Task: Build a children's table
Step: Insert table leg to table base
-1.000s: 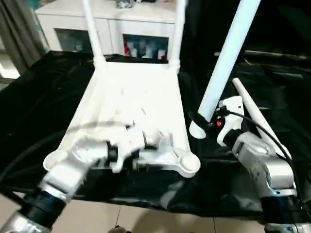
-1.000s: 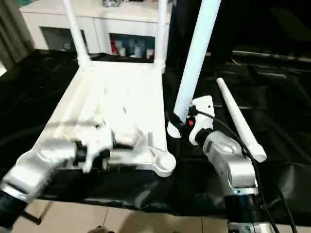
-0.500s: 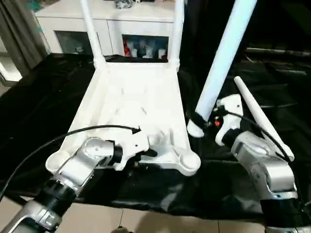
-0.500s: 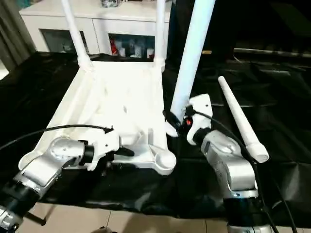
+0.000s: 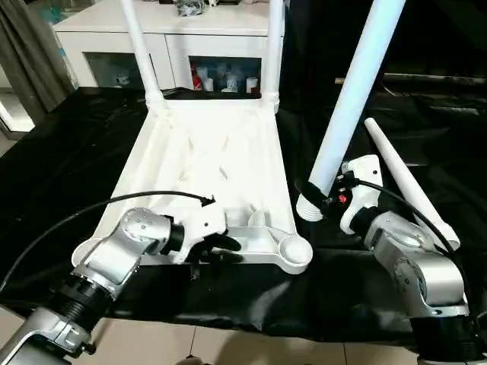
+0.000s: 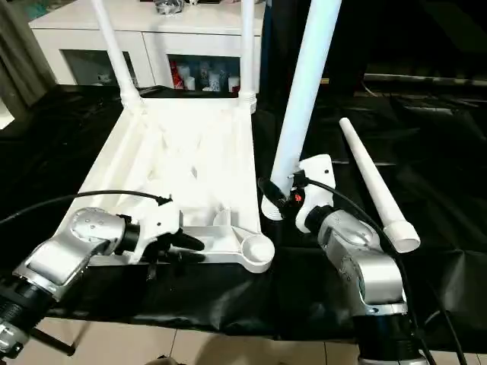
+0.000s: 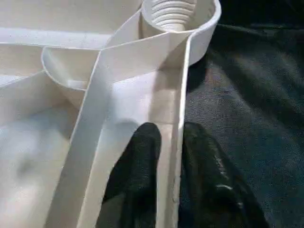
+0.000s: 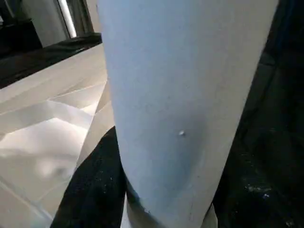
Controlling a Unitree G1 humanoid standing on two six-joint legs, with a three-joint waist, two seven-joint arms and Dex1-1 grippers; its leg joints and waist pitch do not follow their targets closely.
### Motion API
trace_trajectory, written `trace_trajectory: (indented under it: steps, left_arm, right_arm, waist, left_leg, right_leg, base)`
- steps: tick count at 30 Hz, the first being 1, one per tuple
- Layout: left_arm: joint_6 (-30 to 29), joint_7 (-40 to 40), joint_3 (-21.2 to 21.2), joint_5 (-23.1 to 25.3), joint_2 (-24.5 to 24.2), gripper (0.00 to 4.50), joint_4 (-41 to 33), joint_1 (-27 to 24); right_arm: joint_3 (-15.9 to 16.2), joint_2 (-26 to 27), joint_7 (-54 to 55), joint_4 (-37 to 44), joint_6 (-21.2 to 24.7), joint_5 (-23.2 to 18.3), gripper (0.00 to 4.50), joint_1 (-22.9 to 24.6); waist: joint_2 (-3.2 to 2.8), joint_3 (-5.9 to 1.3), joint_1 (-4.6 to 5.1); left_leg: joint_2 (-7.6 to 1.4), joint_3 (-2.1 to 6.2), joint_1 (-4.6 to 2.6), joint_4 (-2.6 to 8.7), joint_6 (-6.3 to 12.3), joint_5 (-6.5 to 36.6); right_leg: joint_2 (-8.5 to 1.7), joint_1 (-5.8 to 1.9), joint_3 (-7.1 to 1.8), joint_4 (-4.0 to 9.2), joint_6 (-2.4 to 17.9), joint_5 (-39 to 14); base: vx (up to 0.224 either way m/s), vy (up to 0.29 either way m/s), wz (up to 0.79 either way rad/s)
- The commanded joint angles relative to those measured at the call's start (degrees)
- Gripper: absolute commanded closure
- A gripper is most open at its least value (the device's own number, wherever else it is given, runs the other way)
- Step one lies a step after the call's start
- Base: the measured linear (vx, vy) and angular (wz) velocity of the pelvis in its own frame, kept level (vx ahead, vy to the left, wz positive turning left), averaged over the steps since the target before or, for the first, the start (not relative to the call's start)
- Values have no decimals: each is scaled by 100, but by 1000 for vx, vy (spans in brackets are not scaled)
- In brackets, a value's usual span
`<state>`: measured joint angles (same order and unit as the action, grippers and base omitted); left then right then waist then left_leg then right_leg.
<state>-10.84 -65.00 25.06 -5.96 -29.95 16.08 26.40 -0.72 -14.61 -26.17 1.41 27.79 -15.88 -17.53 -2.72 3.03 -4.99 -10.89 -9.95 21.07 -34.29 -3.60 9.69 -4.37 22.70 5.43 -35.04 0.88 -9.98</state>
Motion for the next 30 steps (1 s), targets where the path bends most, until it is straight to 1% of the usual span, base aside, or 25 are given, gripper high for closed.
trace_trajectory:
  steps: [1, 3, 5, 6, 7, 8, 9, 11, 13, 16, 17, 18, 21, 22, 23, 25, 27, 29, 30]
  left_arm:
    - [-7, 13, -61, 92, -29, 384, 26, 32]
    - [-16, 17, -27, 143, -37, 394, 30, 13]
    - [-20, 13, 24, 204, -70, 423, 10, -29]
    - [-44, -18, 40, 222, -89, 425, -43, -92]
    - [-70, -35, 39, 212, -96, 425, -72, -110]
    - [-73, -36, 39, 211, -97, 429, -78, -113]
    - [-84, -41, 37, 206, -100, 438, -98, -122]
    - [-99, -1, -4, 194, -59, 446, -93, -117]
    - [-65, 161, -55, 254, 26, 389, 19, -61]
    - [42, 246, -80, 315, 99, 383, 145, 14]
    - [74, 272, -83, 336, 116, 378, 173, 30]
    - [122, 331, -106, 360, 172, 378, 244, 67]
    - [62, 270, -90, 341, 197, 376, 271, 94]
    - [46, 267, -88, 344, 206, 395, 275, 100]
    - [43, 275, -94, 342, 215, 395, 281, 100]
    - [50, 287, -106, 343, 231, 417, 301, 100]
    - [50, 293, -126, 337, 251, 424, 332, 100]
    - [30, 246, -144, 295, 271, 448, 358, 100]
    - [27, 235, -154, 279, 278, 450, 367, 97]
  right_arm:
    - [2, 44, -21, -42, -121, -34, 257, -131]
    - [18, 57, -42, -91, -132, -33, 257, -177]
    - [21, 58, -59, -148, -152, -27, 257, -218]
    - [22, 48, -91, -216, -174, -21, 257, -271]
    - [20, 45, -99, -232, -179, -21, 257, -283]
    - [20, 43, -101, -238, -181, -21, 257, -288]
    - [19, 39, -108, -261, -186, -18, 257, -306]
    - [21, 21, -128, -324, -215, -5, 257, -356]
    - [17, 19, -132, -336, -231, 2, 258, -368]
    - [13, 18, -131, -335, -245, 9, 258, -369]
    - [9, 17, -133, -337, -246, 8, 259, -370]
    - [7, 15, -138, -351, -257, 8, 259, -374]
    - [8, 17, -130, -339, -257, 6, 259, -372]
    - [11, 16, -127, -329, -252, 2, 259, -375]
    - [12, 13, -128, -325, -251, -2, 259, -376]
    - [15, 10, -132, -324, -254, -5, 259, -376]
    - [22, 5, -141, -319, -250, -7, 259, -378]
    - [32, -4, -188, -320, -237, -30, 259, -399]
    - [39, -6, -208, -319, -233, -38, 259, -405]
  waist:
    - [36, -388, -27]
    - [41, -380, -27]
    - [50, -377, -32]
    - [68, -373, -29]
    - [56, -372, -33]
    - [59, -370, -29]
    - [69, -378, -23]
    - [63, -379, -12]
    - [60, -375, -15]
    - [60, -376, -21]
    - [46, -379, -25]
    - [51, -368, -20]
    - [53, -373, -24]
    - [60, -376, -24]
    - [62, -376, -23]
    - [60, -377, -27]
    - [61, -378, -26]
    - [105, -376, -22]
    - [105, -377, -18]
  left_leg:
    - [-198, 100, -70, 430, -55, 1565]
    - [-197, 97, -68, 431, -48, 1567]
    - [-197, 97, -71, 435, -47, 1572]
    - [-196, 94, -65, 434, -44, 1570]
    - [-199, 98, -72, 436, -47, 1586]
    - [-197, 97, -65, 438, -49, 1586]
    - [-200, 102, -45, 440, -46, 1514]
    - [-190, 92, -50, 430, -32, 1479]
    - [-188, 84, -60, 423, -27, 1488]
    - [-187, 85, -63, 425, -21, 1497]
    - [-191, 89, -70, 428, -28, 1510]
    - [-186, 86, -72, 430, -37, 1593]
    - [-187, 89, -72, 430, -40, 1596]
    - [-190, 91, -69, 431, -35, 1563]
    - [-189, 89, -71, 429, -34, 1564]
    - [-191, 89, -69, 429, -26, 1547]
    - [-192, 89, -63, 429, -24, 1532]
    - [-187, 82, -54, 426, 4, 1484]
    - [-190, 83, -49, 425, 13, 1463]
  right_leg:
    - [-427, -248, -328, 483, 774, -1980]
    - [-426, -245, -327, 489, 767, -2015]
    - [-429, -245, -327, 496, 746, -2075]
    - [-434, -245, -328, 500, 737, -2106]
    - [-440, -242, -327, 502, 740, -2151]
    - [-438, -245, -327, 509, 728, -2181]
    - [-438, -262, -329, 488, 726, -2095]
    - [-430, -251, -329, 487, 734, -2054]
    - [-431, -243, -330, 500, 723, -2116]
    - [-416, -240, -325, 508, 680, -2136]
    - [-421, -238, -325, 511, 676, -2148]
    - [-420, -232, -323, 528, 660, -2238]
    - [-426, -235, -322, 535, 641, -2280]
    - [-424, -236, -325, 527, 641, -2243]
    - [-425, -233, -324, 530, 642, -2253]
    - [-428, -233, -324, 528, 653, -2238]
    - [-428, -238, -325, 524, 660, -2208]
    - [-429, -242, -325, 521, 660, -2213]
    - [-432, -246, -325, 518, 656, -2207]
  base:
    - [0, 0, 0]
    - [0, 0, 0]
    - [0, 0, 0]
    - [0, 0, 0]
    - [0, 0, 0]
    - [0, 0, 0]
    - [0, 0, 0]
    - [0, 0, 0]
    - [0, 0, 0]
    - [0, 0, 0]
    - [0, 0, 0]
    - [0, 0, 0]
    - [0, 0, 0]
    - [0, 0, 0]
    - [0, 0, 0]
    - [0, 0, 0]
    - [0, 0, 0]
    - [0, 0, 0]
    - [0, 0, 0]
